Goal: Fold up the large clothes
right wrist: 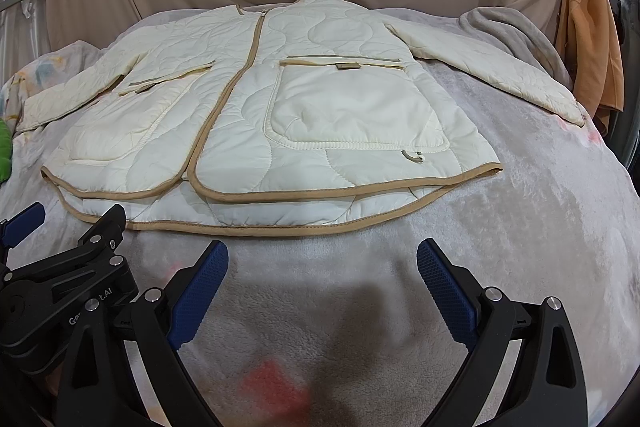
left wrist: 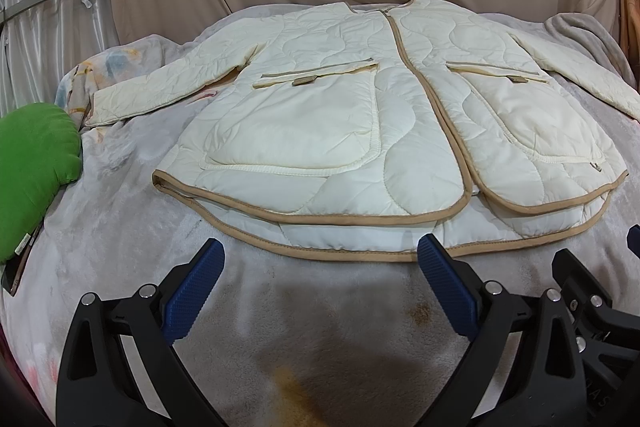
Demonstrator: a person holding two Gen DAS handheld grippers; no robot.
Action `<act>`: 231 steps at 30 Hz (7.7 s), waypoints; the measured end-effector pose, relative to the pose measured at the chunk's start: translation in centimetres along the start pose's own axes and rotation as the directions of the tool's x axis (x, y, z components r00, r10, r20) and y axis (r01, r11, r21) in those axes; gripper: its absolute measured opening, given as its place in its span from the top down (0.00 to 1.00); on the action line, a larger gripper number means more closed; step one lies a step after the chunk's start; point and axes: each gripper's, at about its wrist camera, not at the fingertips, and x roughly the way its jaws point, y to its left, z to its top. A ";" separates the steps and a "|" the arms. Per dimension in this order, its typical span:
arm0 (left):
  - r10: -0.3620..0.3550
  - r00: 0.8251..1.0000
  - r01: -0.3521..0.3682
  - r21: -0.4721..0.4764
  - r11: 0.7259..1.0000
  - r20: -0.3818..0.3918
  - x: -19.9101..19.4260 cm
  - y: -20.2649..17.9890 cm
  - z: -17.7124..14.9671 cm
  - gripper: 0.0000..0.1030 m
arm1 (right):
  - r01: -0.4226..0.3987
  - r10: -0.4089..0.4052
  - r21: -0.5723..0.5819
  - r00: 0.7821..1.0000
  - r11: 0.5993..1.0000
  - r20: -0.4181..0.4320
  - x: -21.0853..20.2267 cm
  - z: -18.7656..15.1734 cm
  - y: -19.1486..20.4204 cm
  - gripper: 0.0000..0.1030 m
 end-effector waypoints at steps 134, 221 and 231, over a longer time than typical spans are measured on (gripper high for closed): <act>-0.398 0.917 0.396 -0.222 0.891 0.036 22.8 8.0 31.0 0.93 | -0.351 0.357 0.277 0.934 0.894 0.031 24.6 23.9 -14.5 0.49; -0.095 0.994 0.100 0.099 0.990 -0.055 27.5 1.6 25.2 0.15 | -0.164 0.165 0.084 0.986 0.983 -0.015 26.0 26.7 -9.7 0.91; -0.095 0.994 0.094 -0.018 0.995 -0.050 25.0 6.3 23.6 0.12 | -0.081 0.082 0.080 0.997 0.994 -0.013 21.7 23.4 -8.5 0.85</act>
